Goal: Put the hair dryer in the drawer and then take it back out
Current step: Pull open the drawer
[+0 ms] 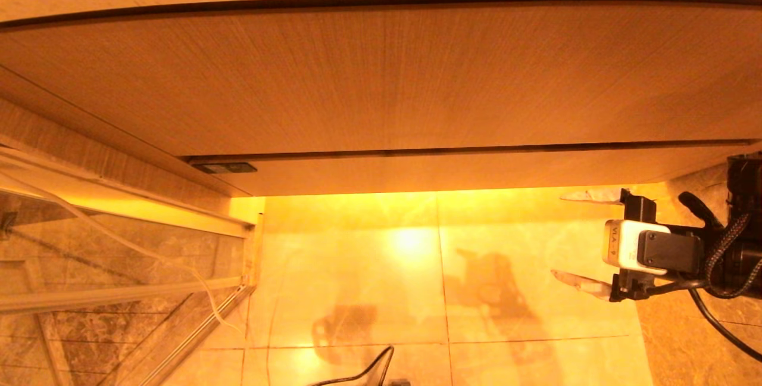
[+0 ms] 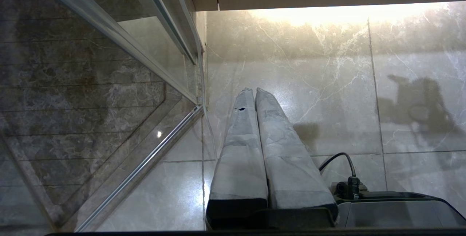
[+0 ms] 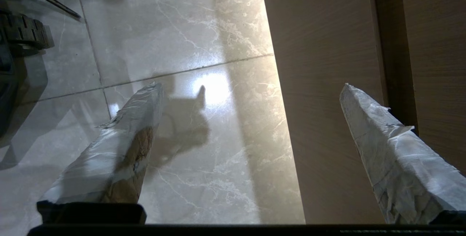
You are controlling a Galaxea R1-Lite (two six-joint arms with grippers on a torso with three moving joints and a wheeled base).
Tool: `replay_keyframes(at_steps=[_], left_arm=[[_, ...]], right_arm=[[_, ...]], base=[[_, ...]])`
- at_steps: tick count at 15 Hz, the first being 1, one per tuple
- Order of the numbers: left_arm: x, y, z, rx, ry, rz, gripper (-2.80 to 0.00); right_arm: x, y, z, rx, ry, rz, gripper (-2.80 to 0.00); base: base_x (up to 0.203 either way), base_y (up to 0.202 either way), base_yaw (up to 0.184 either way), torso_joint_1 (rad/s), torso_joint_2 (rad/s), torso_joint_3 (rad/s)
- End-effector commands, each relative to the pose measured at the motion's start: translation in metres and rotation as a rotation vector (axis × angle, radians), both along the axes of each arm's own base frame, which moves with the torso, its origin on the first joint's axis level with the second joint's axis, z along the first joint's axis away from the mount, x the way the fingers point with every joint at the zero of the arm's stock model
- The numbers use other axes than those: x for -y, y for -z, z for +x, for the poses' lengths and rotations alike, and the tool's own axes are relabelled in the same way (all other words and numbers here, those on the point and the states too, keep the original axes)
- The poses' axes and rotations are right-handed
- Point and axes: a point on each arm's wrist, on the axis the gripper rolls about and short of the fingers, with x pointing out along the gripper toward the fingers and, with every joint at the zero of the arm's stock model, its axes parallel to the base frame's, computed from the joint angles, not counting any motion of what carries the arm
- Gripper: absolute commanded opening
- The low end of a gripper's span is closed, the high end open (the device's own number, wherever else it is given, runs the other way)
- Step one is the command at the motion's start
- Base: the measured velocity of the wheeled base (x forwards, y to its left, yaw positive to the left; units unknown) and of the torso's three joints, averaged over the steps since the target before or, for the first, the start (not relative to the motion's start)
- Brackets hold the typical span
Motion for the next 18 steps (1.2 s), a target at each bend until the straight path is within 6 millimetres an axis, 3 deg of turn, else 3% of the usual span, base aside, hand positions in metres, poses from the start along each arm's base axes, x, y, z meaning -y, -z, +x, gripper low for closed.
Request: replay_keyframes(at_steps=[1,18], left_arm=[[0.0000,-0.0001,0.0000,0.001,0.000,0.000,-2.80],[0.0000,-0.0001,0.0000,0.001,0.000,0.000,-2.80]], right_arm=[[0.0000,-0.0013,-0.0005,0.011,-0.005,-0.003,0.00],[0.0001,0.0002,0.0023,0.024,-0.001,0.003,0.00]], base=[[0.000,0.000,0.000,0.000,0.00,0.000],[0.000,0.000,0.000,0.000,0.00,0.000]])
